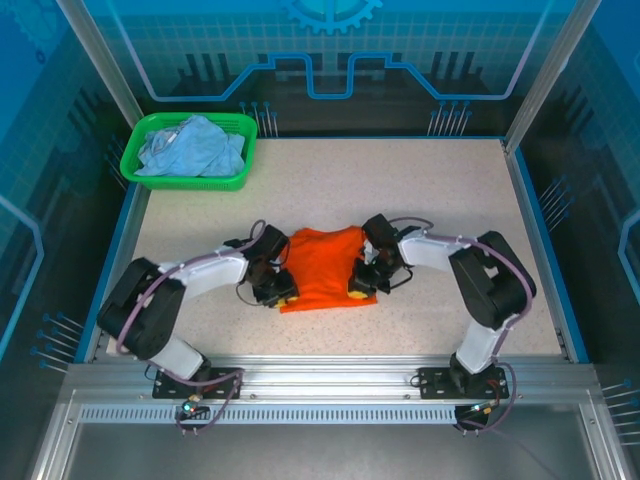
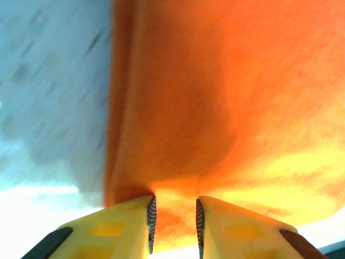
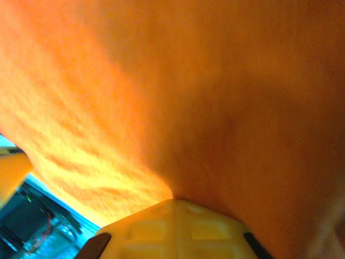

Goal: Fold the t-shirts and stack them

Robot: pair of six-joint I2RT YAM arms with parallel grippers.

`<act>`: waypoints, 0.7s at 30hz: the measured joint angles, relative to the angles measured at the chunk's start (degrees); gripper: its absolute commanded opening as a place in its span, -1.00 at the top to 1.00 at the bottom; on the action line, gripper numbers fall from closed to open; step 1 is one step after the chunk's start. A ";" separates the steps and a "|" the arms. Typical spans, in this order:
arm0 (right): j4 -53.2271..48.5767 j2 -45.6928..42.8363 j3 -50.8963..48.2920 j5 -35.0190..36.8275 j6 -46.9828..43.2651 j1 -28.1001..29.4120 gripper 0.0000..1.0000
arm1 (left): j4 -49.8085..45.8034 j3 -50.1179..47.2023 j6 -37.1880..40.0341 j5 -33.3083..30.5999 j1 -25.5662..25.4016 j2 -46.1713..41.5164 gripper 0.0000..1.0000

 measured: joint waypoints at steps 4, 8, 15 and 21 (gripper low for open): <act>-2.60 -6.60 0.81 3.04 0.94 0.76 0.49 | -5.14 2.38 1.64 -0.72 0.31 -5.49 0.20; -5.05 -5.73 10.29 5.64 0.24 -0.50 0.44 | -7.63 12.44 4.96 -0.44 2.80 -2.62 0.20; -6.32 11.61 29.40 5.44 -2.45 -3.96 0.51 | -7.45 29.97 9.94 2.14 9.77 15.26 0.29; -8.26 24.94 35.39 1.60 -2.84 -10.03 0.57 | -6.99 40.02 11.34 1.29 10.01 28.72 0.44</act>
